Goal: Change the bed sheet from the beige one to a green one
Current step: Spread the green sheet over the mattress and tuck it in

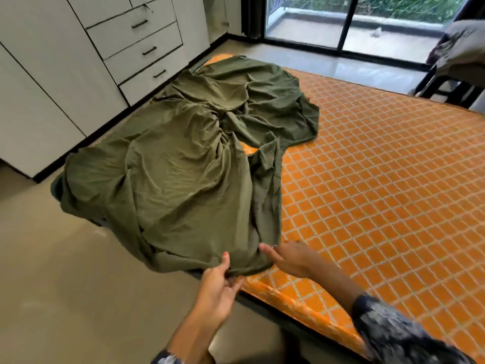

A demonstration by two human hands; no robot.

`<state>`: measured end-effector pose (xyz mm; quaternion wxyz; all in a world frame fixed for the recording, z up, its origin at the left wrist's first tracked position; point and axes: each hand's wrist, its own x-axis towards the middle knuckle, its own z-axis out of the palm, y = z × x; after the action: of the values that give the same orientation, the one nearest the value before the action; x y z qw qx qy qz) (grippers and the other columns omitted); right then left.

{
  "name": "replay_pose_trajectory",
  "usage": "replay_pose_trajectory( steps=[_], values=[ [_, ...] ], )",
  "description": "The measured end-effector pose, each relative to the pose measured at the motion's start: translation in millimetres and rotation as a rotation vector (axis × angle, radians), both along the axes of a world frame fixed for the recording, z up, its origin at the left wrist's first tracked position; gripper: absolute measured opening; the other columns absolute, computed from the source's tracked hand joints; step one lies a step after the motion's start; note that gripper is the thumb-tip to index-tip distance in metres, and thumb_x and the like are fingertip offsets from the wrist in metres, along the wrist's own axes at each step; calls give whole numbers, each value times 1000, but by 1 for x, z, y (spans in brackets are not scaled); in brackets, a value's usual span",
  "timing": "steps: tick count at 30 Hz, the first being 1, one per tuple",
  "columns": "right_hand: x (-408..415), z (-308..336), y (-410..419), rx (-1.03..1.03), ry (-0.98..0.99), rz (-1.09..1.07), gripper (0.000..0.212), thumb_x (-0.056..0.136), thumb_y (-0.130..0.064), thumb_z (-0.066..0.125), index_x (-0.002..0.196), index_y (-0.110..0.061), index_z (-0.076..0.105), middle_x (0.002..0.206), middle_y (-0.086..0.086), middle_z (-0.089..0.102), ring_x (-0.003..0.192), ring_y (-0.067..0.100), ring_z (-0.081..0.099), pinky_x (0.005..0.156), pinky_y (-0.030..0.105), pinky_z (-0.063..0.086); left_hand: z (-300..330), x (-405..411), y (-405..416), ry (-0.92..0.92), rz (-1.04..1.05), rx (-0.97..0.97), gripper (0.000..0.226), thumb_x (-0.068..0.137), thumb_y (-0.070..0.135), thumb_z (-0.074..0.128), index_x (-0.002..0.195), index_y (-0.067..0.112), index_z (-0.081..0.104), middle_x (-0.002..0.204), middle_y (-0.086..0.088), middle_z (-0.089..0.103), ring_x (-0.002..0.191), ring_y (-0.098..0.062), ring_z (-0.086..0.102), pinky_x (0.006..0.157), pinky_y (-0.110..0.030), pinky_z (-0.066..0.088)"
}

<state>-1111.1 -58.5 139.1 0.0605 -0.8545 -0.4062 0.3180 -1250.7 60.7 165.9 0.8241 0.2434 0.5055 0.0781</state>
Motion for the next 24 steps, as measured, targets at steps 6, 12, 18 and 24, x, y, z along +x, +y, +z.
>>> replay_pose_trajectory(
  steps=[6,12,18,24],
  values=[
    [70,-80,26,-136,242,-141,56,102,-42,30,133,2,47,138,21,49,125,34,48,99,35,38,23,-2,-30,10,105,93,13,97,14,49,103,14,61,84,-5,75,69,-15,72,63,-31,60],
    [102,-115,62,-36,20,-288,43,95,-33,45,131,-9,49,137,18,44,125,36,44,100,44,40,47,5,-45,12,135,146,15,91,14,53,104,13,61,89,-4,75,75,-14,73,67,-28,59],
    [169,-207,90,3,23,-314,50,86,-34,43,132,-15,47,132,14,48,124,37,46,101,46,41,58,7,-41,14,194,129,17,94,14,50,104,11,63,97,-7,74,81,-17,73,72,-34,59],
    [169,-162,93,-5,40,-155,37,95,-18,46,126,0,56,127,20,58,115,38,55,93,42,43,58,10,-33,44,217,114,21,92,17,52,109,10,63,105,-10,73,88,-19,72,76,-35,58]
  ],
)
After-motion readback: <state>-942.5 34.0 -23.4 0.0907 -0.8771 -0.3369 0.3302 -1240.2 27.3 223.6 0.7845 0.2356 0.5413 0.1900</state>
